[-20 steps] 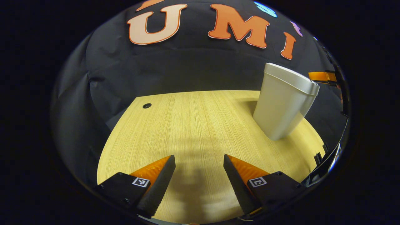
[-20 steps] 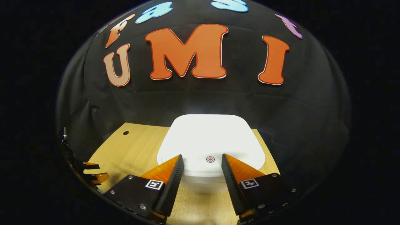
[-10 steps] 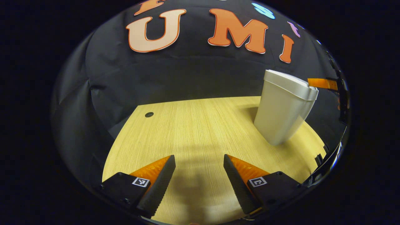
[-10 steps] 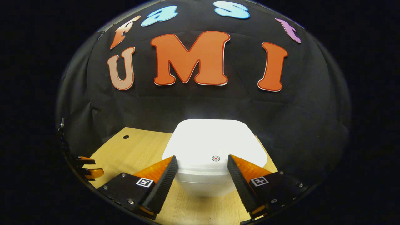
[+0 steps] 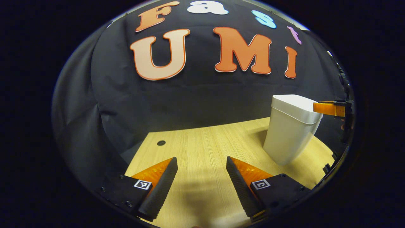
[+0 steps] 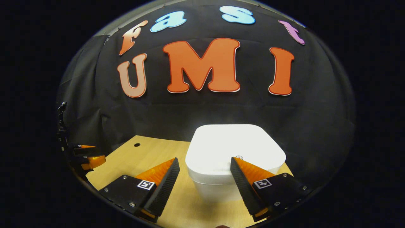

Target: Press the lid of the desktop garbage bin to open it, pick up the crumpled paper on the desktop and throw it into the bin, then pick up the pop can on the desktop and drop it into the bin, and finally close the garbage bin lid.

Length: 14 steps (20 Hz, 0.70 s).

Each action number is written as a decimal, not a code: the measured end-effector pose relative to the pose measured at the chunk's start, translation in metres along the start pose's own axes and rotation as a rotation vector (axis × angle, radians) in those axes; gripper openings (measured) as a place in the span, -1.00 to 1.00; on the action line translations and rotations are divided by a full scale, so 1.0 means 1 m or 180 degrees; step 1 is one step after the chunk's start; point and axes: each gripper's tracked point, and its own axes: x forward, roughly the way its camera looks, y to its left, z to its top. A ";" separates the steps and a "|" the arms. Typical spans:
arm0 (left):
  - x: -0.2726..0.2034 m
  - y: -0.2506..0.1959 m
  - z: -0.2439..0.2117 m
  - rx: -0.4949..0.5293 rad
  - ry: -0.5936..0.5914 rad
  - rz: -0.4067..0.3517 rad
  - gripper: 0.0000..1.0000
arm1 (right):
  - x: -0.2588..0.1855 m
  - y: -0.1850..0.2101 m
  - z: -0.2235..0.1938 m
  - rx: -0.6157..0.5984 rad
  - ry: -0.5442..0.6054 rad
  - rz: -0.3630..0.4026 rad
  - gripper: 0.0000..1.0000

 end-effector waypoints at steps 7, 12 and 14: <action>-0.026 0.011 0.069 0.0390 -0.0724 0.0300 0.99 | -0.007 0.027 0.018 -0.0026 -0.0405 0.0051 0.96; -0.044 0.013 0.096 0.0384 -0.1097 0.0444 1.00 | -0.011 0.051 0.026 -0.0188 -0.0601 0.0120 0.95; -0.049 0.019 0.106 0.0281 -0.1215 0.0499 1.00 | -0.011 0.066 0.022 -0.0200 -0.0584 0.0214 0.95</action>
